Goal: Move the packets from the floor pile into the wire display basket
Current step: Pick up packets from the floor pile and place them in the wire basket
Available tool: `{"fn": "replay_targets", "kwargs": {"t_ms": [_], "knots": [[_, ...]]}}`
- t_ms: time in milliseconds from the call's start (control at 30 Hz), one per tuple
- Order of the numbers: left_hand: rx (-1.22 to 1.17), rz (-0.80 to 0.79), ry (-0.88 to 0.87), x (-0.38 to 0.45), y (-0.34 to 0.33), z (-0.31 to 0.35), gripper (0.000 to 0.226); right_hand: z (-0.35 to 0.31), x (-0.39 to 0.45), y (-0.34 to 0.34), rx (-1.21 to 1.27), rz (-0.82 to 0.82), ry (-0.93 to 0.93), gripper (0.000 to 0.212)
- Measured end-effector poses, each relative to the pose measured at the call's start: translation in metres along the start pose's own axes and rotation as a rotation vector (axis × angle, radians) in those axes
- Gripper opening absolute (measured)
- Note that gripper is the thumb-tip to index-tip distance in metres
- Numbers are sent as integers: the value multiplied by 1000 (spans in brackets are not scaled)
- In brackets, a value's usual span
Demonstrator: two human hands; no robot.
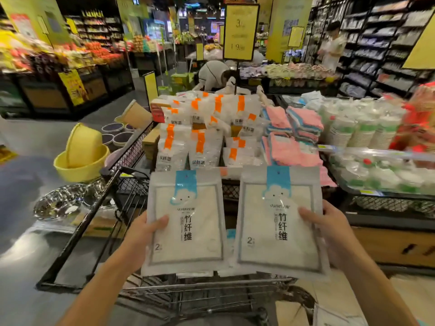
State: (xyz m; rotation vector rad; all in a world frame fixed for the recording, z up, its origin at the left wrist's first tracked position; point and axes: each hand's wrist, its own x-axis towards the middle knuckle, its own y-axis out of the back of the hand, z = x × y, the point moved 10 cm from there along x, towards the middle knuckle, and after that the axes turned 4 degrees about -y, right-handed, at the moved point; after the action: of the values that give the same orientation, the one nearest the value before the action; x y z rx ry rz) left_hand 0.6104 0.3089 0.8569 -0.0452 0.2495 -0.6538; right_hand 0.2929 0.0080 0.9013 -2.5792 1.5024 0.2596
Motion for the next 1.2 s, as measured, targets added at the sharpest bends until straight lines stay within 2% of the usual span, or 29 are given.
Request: {"fn": "replay_targets", "kwargs": {"t_ms": [200, 400, 600, 800, 967, 1200], "knots": [[33, 59, 82, 41, 48, -34, 24, 35, 34, -40, -39, 19, -77, 25], [40, 107, 180, 81, 59, -74, 19, 81, 82, -51, -123, 21, -166, 22], [23, 193, 276, 123, 59, -120, 31, 132, 150, -57, -177, -11, -273, 22], [71, 208, 343, 168, 45, -168, 35, 182, 216, -71, -247, -68, -382, 27], [105, 211, 425, 206, 44, -231, 33, 240, 257, -87, -339, -102, -462, 34], [125, 183, 552, 271, 55, -355, 36, 354, 304, -101, -419, -83, -571, 30]]}}
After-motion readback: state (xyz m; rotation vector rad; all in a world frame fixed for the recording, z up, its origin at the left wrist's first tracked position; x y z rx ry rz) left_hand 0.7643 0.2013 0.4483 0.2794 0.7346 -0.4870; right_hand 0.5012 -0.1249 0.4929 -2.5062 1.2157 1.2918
